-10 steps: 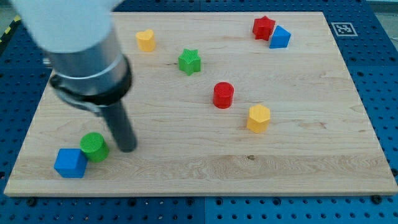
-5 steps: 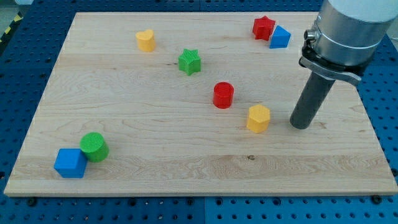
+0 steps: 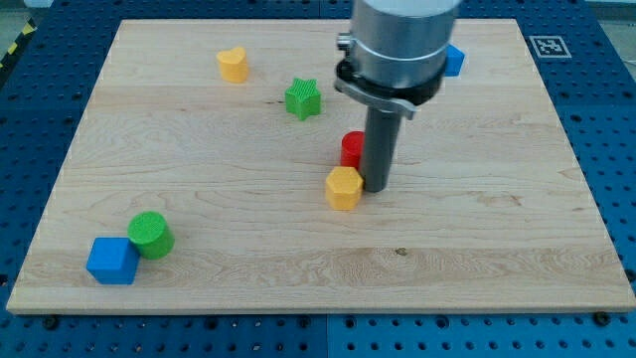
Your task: Move yellow hexagon closer to green circle
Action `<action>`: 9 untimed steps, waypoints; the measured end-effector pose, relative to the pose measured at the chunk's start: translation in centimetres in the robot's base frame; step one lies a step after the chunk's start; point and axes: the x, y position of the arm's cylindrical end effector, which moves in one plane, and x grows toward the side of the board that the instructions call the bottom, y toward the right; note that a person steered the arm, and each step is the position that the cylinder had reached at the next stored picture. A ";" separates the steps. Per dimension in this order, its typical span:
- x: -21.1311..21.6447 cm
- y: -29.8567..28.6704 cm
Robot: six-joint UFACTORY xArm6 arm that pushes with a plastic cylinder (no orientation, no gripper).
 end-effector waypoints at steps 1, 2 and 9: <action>0.0 -3.1; 0.0 -5.4; 9.6 -13.5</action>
